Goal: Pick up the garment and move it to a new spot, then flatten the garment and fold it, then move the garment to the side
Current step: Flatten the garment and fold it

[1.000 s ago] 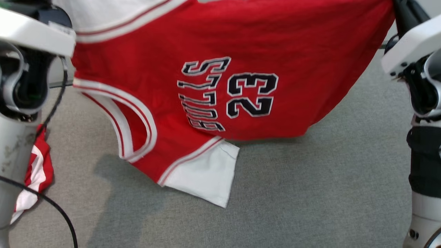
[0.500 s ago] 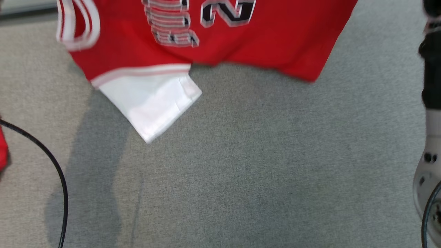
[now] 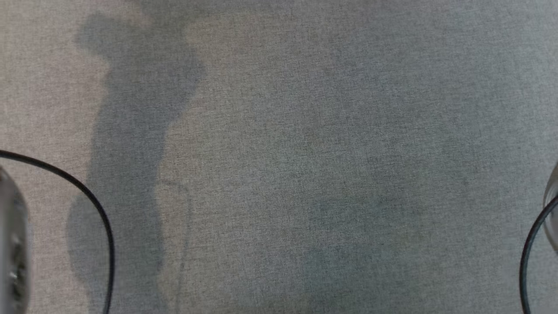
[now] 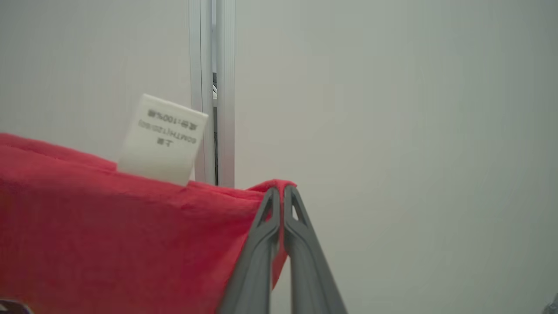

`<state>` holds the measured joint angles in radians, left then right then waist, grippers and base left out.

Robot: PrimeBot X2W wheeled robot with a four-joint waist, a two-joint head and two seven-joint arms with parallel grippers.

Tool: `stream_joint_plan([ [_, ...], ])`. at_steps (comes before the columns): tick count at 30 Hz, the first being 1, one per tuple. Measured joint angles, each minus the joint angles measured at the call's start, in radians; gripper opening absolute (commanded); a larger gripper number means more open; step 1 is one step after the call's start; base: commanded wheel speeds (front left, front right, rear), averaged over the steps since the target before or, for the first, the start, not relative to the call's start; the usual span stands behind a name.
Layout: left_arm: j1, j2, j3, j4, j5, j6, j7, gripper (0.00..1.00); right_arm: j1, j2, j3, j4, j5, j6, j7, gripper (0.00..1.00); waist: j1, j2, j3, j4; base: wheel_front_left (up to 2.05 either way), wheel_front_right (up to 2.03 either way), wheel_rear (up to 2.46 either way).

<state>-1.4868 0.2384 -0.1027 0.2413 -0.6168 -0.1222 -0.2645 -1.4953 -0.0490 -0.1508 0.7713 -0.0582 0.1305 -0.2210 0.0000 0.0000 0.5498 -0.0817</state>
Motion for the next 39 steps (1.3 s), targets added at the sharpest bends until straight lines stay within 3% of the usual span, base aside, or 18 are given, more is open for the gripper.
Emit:
stream_joint_plan([
  [4,0.17,-0.01,-0.048,0.061,0.006,-0.002,0.001,0.0,0.063,-0.001,0.025,0.093,-0.026,0.0,-0.016,0.0,0.0,0.0,-0.01,0.009,0.0,0.0,0.0],
  [13,0.501,-0.021,-0.157,0.09,-0.096,-0.006,0.001,0.0,0.202,0.0,0.023,0.306,-0.02,0.0,-0.01,0.0,0.0,0.0,-0.025,0.028,0.0,0.0,0.0],
  [17,0.695,-0.05,-0.162,0.054,-0.214,-0.007,0.001,0.0,0.284,-0.001,-0.014,0.336,0.089,0.0,-0.018,0.0,0.0,0.0,-0.074,0.036,0.0,0.0,0.0],
  [22,0.929,-0.041,-0.221,0.001,-0.368,-0.007,0.0,0.0,0.428,0.0,0.144,0.369,0.277,0.0,0.001,0.0,0.0,0.0,-0.153,0.042,0.0,0.0,0.0],
  [25,1.065,-0.046,-0.246,-0.027,-0.533,-0.007,0.001,0.0,0.527,0.003,0.195,0.342,0.353,0.0,-0.005,0.0,0.0,0.0,-0.204,0.046,0.0,0.0,0.0],
  [30,1.253,-0.01,-0.286,-0.099,-0.7,-0.007,0.029,0.0,0.689,0.002,0.157,0.332,0.356,0.0,-0.022,0.0,0.0,0.0,-0.3,0.066,0.0,0.0,0.0],
  [34,1.356,0.004,-0.33,-0.207,-0.837,-0.007,0.12,0.0,0.779,-0.044,0.065,0.304,0.273,0.0,-0.036,0.0,0.0,0.0,-0.354,0.089,0.0,0.0,0.0],
  [39,1.486,0.048,-0.369,-0.308,-0.937,-0.007,0.197,0.0,0.903,-0.023,-0.041,0.293,0.199,0.0,-0.032,0.0,0.0,0.0,-0.413,0.126,0.0,0.0,0.0],
])
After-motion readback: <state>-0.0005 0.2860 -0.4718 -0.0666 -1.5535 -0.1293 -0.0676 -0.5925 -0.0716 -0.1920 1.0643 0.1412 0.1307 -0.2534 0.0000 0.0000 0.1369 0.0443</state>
